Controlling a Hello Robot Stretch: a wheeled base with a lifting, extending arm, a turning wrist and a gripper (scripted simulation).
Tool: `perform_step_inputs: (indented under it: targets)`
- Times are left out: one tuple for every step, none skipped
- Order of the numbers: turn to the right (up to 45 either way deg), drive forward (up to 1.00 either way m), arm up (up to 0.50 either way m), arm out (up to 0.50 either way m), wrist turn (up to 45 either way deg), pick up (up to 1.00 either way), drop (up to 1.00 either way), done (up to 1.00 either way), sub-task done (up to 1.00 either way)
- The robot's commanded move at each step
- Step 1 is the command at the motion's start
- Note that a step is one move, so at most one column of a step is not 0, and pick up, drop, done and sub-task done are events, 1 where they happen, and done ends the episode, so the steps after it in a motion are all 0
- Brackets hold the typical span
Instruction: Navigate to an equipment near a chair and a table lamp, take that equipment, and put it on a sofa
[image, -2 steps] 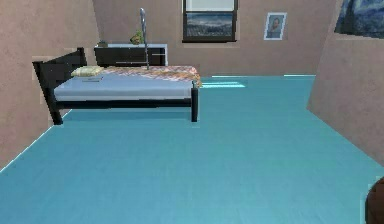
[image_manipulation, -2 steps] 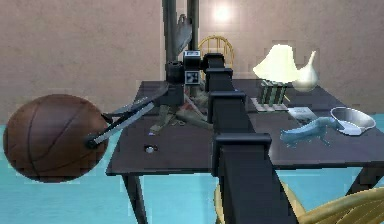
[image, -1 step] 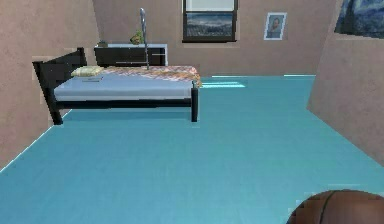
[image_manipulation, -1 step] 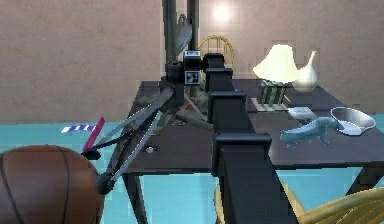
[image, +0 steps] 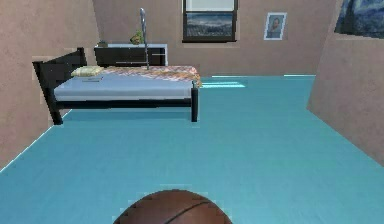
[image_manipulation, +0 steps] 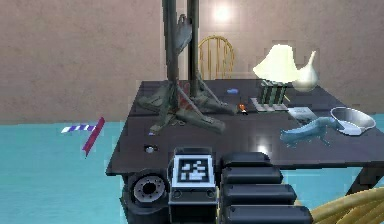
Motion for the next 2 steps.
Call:
perform_step_inputs:
  targets:
    - [-42.0, 0.00, 0.00, 0.00, 0.0, 0.00, 0.00, 0.00, 0.00]
    - [0.0, 0.25, 0.00, 0.00, 0.0, 0.00, 0.00, 0.00, 0.00]
